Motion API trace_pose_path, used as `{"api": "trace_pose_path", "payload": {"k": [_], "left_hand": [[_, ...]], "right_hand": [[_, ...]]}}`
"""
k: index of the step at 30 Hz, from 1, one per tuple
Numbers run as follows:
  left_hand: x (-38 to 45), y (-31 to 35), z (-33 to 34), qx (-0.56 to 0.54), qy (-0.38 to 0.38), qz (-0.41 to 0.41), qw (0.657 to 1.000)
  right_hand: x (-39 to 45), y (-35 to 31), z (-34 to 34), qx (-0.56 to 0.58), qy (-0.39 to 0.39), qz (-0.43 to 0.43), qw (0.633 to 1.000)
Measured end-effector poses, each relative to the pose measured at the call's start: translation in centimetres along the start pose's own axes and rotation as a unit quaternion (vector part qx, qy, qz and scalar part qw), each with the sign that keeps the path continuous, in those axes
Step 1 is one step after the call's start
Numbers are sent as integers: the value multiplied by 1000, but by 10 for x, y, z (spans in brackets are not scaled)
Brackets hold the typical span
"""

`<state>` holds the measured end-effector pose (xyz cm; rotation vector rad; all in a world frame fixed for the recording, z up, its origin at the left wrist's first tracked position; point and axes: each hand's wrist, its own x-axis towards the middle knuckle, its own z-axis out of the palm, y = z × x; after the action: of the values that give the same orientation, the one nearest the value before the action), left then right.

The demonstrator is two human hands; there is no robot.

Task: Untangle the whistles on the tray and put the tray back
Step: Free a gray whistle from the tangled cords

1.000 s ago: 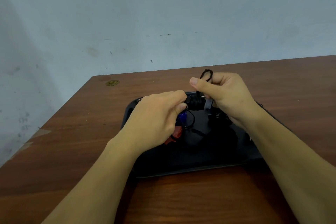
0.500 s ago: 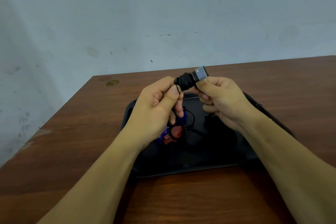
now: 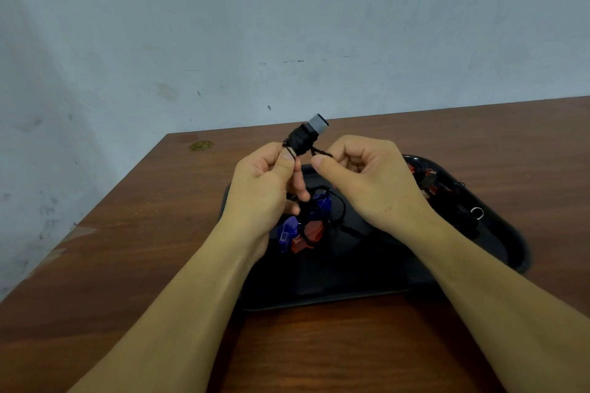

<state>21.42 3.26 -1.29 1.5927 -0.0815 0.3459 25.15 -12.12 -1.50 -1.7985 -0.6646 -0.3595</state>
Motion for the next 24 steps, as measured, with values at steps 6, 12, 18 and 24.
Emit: {"api": "trace_pose_path", "payload": {"k": [6,12,18,24], "left_hand": [[3,-8,-3,317,56,133,937],[-5,4,3,480,110,186,850],[-6,7,4,512,135,218,820],[-3,2,4,529,147,271,790]], "right_hand": [[-2,2,6,-64,64,-37,995],[-2,-7,4,72,59,62,994],[-2,-13,8,231,74,197,950],[-1,-17,5,353,76,280,890]]}}
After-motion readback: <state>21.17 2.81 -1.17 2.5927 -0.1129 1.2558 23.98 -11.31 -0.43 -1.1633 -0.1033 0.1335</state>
